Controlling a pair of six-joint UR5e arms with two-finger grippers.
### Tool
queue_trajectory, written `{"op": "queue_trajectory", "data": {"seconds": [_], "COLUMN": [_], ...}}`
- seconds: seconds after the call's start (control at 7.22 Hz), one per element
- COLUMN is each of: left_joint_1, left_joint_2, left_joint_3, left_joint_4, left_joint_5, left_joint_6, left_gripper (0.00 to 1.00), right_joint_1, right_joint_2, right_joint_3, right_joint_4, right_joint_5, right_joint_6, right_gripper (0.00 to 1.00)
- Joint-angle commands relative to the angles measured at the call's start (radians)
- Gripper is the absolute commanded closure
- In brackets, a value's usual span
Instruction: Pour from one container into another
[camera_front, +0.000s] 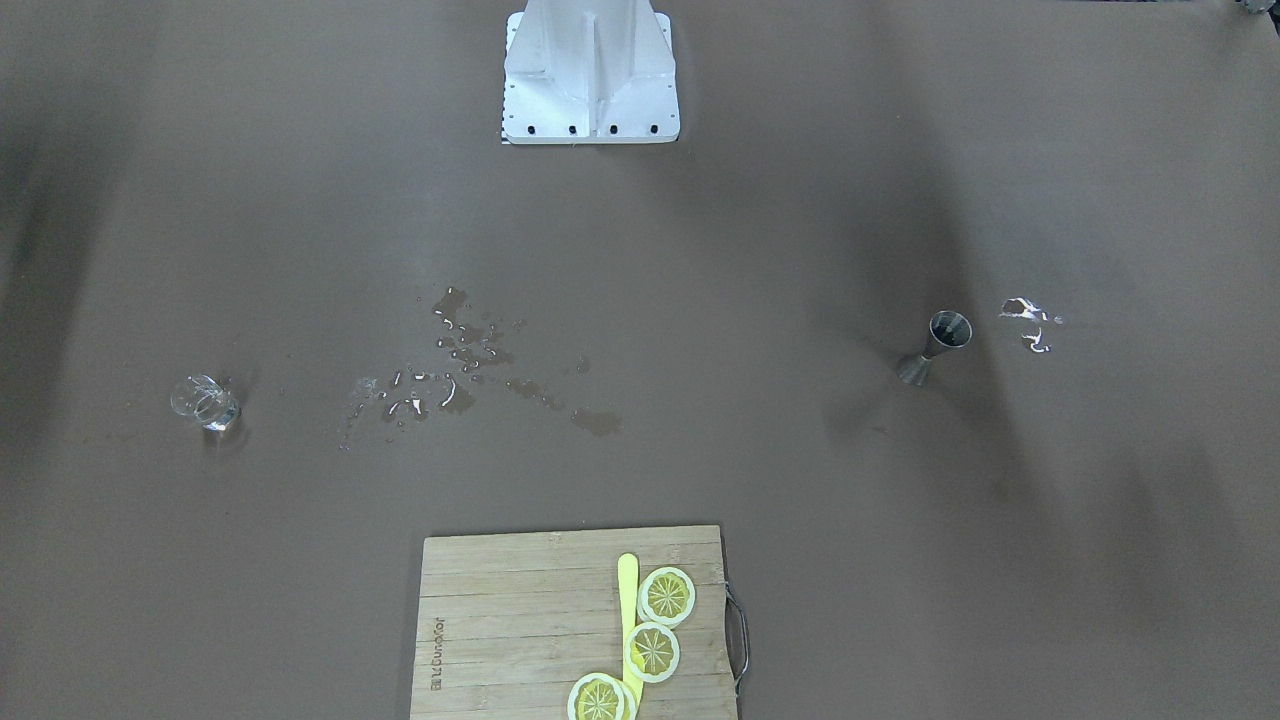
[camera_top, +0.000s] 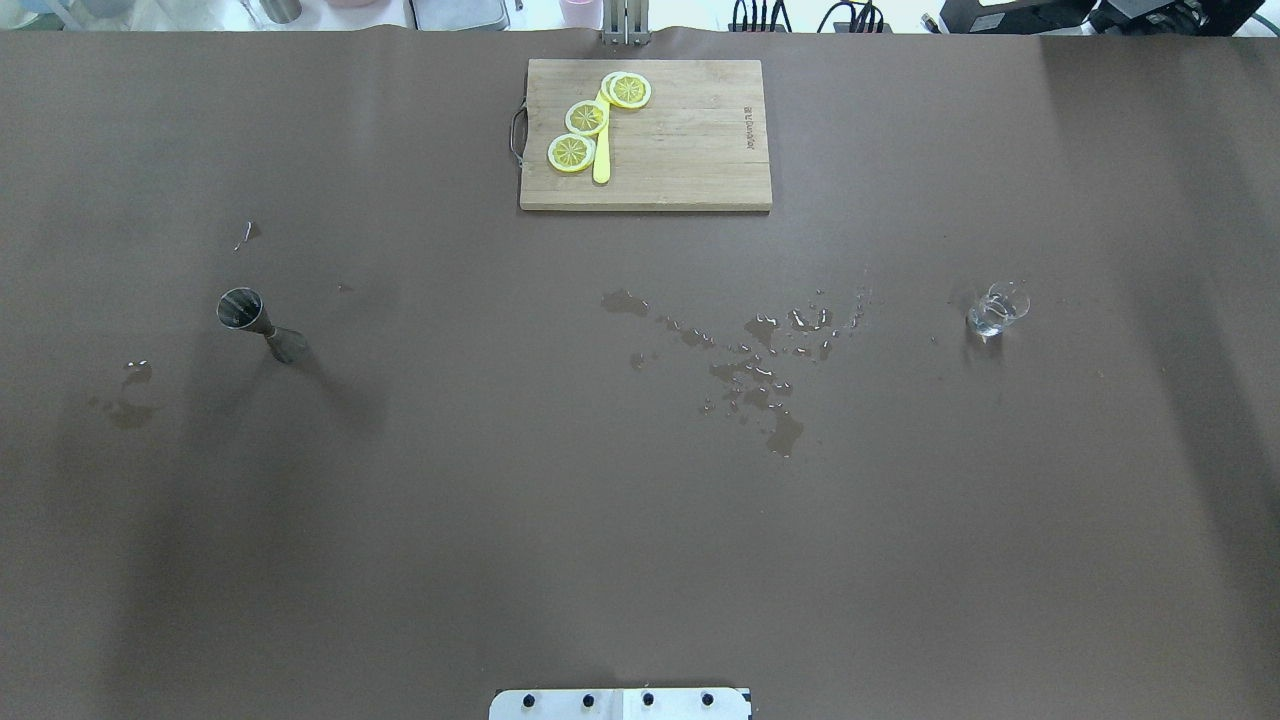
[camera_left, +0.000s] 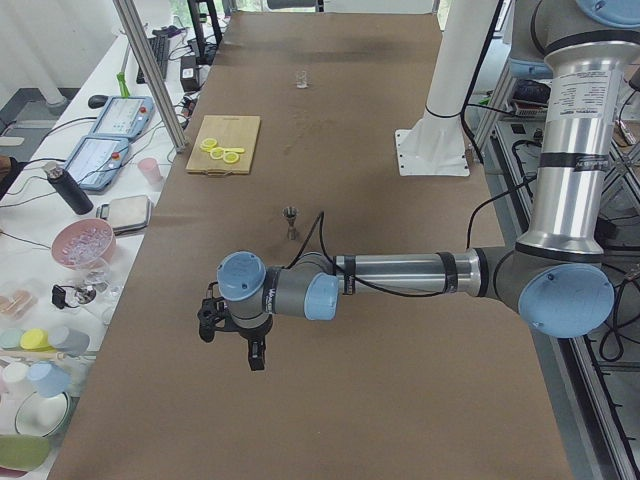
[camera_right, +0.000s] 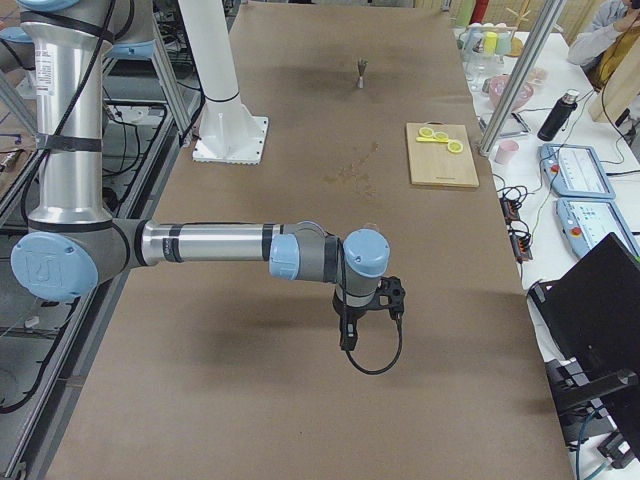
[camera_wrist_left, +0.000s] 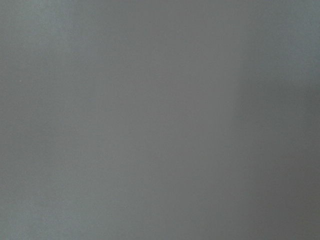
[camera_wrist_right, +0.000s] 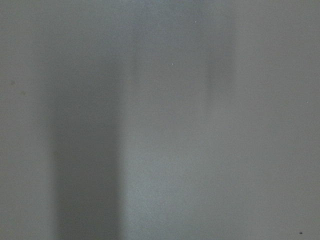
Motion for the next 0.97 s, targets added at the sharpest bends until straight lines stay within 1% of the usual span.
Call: {"op": "queue_trajectory", "data": {"seconds": [0.0, 0.42, 0.55, 0.83], "left_joint_1": [0.0, 0.0, 0.0, 0.002], "left_joint_2": [0.0, 0.0, -0.002, -0.002], "left_joint_3": [-0.003, 0.002, 0.0, -0.003], "left_joint_4": [0.002, 0.0, 0.0, 0.002], "left_joint_5": [0.0, -0.001, -0.001, 0.017], "left_joint_6": [-0.002, 0.0, -0.003, -0.006], "left_gripper": [0.01, 0.01, 0.01, 0.01], "right_joint_1": [0.0, -0.023, -0.025, -0.031], "right_joint_2": [0.009, 0.041, 0.036, 0.045], "right_joint_3": [0.002, 0.01, 0.011, 0.015], "right_joint_4": [0.002, 0.002, 0.002, 0.005], "right_joint_5": [0.006, 0.009, 0.008, 0.005], "right_joint_6": [-0.006, -0.011, -0.003, -0.02], "right_gripper": [0.0, 0.0, 0.0, 0.0]}}
